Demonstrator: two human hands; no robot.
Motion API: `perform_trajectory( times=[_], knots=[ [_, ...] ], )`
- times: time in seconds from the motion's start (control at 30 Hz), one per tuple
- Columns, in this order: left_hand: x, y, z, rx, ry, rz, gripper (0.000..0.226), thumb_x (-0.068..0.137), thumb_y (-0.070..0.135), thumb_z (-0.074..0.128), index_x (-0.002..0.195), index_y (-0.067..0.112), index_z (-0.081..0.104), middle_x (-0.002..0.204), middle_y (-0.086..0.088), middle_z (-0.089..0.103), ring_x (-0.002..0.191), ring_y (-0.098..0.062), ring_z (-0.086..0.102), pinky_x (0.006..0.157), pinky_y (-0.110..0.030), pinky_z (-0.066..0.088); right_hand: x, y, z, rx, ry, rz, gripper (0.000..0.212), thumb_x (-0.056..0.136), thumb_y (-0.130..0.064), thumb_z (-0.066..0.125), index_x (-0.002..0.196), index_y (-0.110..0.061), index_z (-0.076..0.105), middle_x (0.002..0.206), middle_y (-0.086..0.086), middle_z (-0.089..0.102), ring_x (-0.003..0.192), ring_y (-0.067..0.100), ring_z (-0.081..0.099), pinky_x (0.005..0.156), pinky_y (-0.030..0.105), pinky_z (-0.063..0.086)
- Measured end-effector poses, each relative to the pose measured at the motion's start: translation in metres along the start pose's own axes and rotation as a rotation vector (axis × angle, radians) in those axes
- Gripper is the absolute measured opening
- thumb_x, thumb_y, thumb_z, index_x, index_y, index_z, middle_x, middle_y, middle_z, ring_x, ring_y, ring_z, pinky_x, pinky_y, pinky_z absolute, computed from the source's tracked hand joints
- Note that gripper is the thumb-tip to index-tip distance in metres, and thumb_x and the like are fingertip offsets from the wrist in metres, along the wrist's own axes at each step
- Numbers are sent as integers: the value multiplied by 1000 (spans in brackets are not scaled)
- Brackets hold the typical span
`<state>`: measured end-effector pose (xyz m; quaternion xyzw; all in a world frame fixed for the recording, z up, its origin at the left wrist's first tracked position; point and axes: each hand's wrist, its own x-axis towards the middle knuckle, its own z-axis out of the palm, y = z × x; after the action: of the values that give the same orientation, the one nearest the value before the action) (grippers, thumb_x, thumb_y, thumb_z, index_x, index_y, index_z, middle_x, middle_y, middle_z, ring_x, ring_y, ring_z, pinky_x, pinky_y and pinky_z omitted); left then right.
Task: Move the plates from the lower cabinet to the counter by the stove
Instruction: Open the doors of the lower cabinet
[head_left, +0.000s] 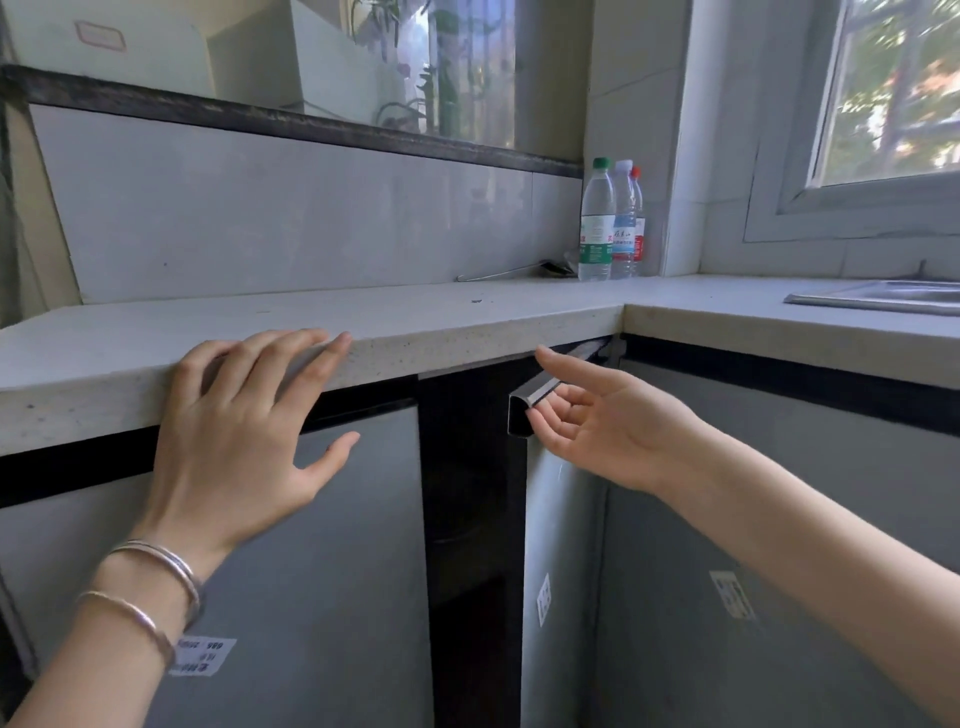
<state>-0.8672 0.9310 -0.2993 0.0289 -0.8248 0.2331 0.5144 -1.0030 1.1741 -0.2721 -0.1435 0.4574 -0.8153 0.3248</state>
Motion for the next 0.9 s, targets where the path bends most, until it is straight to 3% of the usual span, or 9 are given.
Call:
perform_trajectory(
  times=[0.13,0.37,0.47,0.53,0.6,0.67,0.77,0.8,0.9],
  knots=[
    [0,-5,9,-30,52,7,58,83,47,52,131,14,54,123,-9,59,108,-32,52,92,-50,34,-12,-14,-12,-226,10,14,48,53,-19,78,92,-6,53,70,1,41,62,9,46,52,16,50],
    [1,-11,26,-240,12,-85,62,82,53,48,132,17,51,127,-6,52,110,-38,52,94,-61,35,-33,-46,-41,-570,-12,108,29,59,-12,70,81,-9,52,64,1,54,52,6,47,44,14,43],
    [0,-10,27,-312,13,-106,63,82,55,47,132,16,50,126,0,50,114,-37,49,98,-61,34,-50,-70,-61,-680,-12,125,12,68,-8,62,70,-11,51,54,-2,54,46,6,50,45,15,44],
    [0,-12,34,-269,-27,-129,65,82,57,46,134,17,49,130,-5,49,120,-35,46,103,-59,29,-61,-87,-79,-751,36,103,18,80,0,55,68,-11,49,55,-2,50,45,5,49,45,16,45],
    [-3,-19,46,-293,-82,-163,69,82,57,46,137,15,46,137,-8,45,126,-32,41,108,-57,25,-73,-102,-95,-856,115,58,18,87,4,50,74,-9,51,64,1,49,52,7,48,46,16,47],
    [-4,-24,58,-418,-42,-186,74,84,59,42,141,12,42,143,-4,40,128,-33,38,107,-59,26,-80,-112,-110,-1046,219,16,15,88,6,49,96,-4,58,80,6,52,68,11,50,55,14,52],
    [-4,-25,71,-359,-27,-235,68,82,50,51,136,10,47,142,-18,39,124,-39,40,106,-56,25,-89,-115,-127,-1351,298,-53,41,86,5,51,126,-5,52,117,19,60,105,29,58,93,27,50],
    [-5,-26,72,-332,-46,-233,67,81,50,51,136,10,48,141,-18,40,123,-40,40,106,-55,25,-91,-114,-129,-1404,297,-76,45,86,4,52,130,-5,51,124,21,58,113,31,55,97,31,47],
    [-6,-29,63,-315,-67,-150,75,82,60,42,139,11,45,142,-7,41,124,-37,42,106,-59,28,-100,-115,-129,-1502,288,-107,48,87,-3,57,133,-9,49,127,8,58,112,19,57,79,11,47]
  ],
)
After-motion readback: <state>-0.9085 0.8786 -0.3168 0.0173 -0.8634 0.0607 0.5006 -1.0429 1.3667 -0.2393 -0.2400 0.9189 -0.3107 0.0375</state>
